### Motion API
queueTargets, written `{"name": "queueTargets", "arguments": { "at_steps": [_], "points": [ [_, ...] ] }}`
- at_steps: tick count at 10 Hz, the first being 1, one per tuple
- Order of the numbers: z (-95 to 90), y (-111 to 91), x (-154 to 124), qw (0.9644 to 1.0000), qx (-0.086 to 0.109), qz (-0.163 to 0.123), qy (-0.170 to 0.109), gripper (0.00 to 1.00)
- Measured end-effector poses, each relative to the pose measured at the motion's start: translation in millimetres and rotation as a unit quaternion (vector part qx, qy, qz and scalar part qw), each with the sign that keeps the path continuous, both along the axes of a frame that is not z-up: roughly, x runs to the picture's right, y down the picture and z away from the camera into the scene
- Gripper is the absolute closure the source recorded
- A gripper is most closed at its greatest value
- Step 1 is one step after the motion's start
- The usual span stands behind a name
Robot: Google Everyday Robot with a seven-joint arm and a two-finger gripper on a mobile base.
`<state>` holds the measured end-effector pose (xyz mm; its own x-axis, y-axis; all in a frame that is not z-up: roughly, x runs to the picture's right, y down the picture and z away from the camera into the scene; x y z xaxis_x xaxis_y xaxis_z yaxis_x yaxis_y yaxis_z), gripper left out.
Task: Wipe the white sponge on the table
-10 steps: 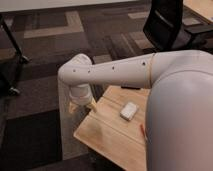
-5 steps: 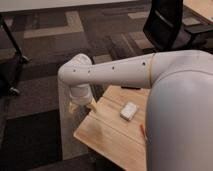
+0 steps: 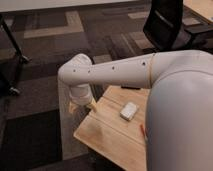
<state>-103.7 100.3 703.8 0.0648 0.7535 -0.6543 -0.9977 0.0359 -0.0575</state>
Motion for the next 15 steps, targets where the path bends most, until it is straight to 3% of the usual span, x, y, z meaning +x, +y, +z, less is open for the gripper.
{"name": "queueTargets", "arguments": {
  "at_steps": [2,5,6,8,9,11,15],
  "points": [
    [2.0,-1,13,0.9999,-0.005,0.011,0.006,0.35],
    [20.6,-13,58,0.9991,-0.014,0.037,0.018,0.35],
    [37.8,-20,92,0.9982,-0.021,0.046,0.031,0.35],
    [56.6,-35,140,0.9962,-0.016,0.06,0.062,0.35],
    [59.0,-41,153,0.9952,-0.01,0.065,0.072,0.35],
    [47.8,-58,192,0.9897,0.012,0.082,0.117,0.35],
    [45.8,-59,198,0.9887,0.014,0.084,0.123,0.35]
  ]
}}
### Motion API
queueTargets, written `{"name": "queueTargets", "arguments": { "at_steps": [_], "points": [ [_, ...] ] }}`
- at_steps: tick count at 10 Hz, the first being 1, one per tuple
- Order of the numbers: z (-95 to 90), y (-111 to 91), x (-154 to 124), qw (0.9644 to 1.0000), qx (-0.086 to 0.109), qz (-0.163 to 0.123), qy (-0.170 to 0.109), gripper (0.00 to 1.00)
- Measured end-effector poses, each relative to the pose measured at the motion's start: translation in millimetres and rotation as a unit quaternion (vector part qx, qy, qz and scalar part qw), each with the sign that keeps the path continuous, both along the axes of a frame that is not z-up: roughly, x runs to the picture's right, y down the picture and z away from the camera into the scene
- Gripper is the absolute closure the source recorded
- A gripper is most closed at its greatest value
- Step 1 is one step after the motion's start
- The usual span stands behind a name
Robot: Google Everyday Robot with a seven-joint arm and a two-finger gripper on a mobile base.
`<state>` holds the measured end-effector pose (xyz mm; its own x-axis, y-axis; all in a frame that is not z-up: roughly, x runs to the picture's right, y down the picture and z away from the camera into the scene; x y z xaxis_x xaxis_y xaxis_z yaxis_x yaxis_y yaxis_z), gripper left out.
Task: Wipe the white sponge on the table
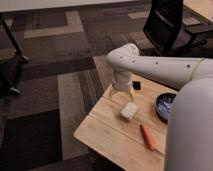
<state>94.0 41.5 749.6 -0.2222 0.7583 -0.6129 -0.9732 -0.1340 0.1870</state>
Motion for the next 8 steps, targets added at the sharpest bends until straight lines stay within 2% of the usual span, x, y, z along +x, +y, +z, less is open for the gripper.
{"name": "queueTargets", "arguments": {
  "at_steps": [1,2,4,7,8],
  "points": [
    [-0.1,0,-2,1.0,0.0,-0.001,-0.001,0.35],
    [2.1,2,3,0.9999,0.001,0.002,0.011,0.35],
    [18.8,15,27,0.9977,-0.002,0.031,0.06,0.35],
    [37.1,26,33,0.995,0.006,0.063,0.078,0.35],
    [42.5,30,32,0.9944,0.009,0.073,0.076,0.35]
  ]
}}
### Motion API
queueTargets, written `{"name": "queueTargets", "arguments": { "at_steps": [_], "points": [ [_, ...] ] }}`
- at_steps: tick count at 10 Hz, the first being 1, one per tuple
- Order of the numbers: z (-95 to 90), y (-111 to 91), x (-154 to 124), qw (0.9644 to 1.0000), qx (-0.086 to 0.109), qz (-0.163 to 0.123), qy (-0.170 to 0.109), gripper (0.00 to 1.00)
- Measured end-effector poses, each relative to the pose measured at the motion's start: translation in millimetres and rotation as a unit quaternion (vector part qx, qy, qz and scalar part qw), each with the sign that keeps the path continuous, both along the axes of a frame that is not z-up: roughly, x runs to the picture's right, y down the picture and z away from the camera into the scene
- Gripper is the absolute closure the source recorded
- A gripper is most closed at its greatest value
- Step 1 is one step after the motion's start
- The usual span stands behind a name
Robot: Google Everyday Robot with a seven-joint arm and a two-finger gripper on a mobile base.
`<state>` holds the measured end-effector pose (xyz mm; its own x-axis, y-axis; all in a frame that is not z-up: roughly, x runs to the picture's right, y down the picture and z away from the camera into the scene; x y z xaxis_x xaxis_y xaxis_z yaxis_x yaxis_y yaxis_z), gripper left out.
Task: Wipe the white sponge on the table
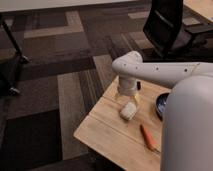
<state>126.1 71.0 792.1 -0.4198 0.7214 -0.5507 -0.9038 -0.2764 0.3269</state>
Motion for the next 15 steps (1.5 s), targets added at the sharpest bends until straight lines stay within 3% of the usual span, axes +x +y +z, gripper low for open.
{"name": "queueTargets", "arguments": {
  "at_steps": [3,7,9,10,11,12,13,15],
  "points": [
    [10.0,15,2,0.9997,0.004,0.023,-0.005,0.35],
    [20.6,39,4,0.9996,-0.002,0.024,-0.016,0.35],
    [25.7,45,5,0.9994,-0.004,0.027,-0.02,0.52],
    [27.7,48,7,0.9992,-0.006,0.031,-0.023,0.68],
    [28.1,48,8,0.9991,-0.006,0.033,-0.024,0.74],
    [29.1,49,7,0.999,-0.007,0.034,-0.028,0.9],
    [29.4,49,8,0.9989,-0.009,0.036,-0.03,0.96],
    [30.2,49,-1,0.9985,-0.014,0.019,-0.049,0.97]
  ]
}}
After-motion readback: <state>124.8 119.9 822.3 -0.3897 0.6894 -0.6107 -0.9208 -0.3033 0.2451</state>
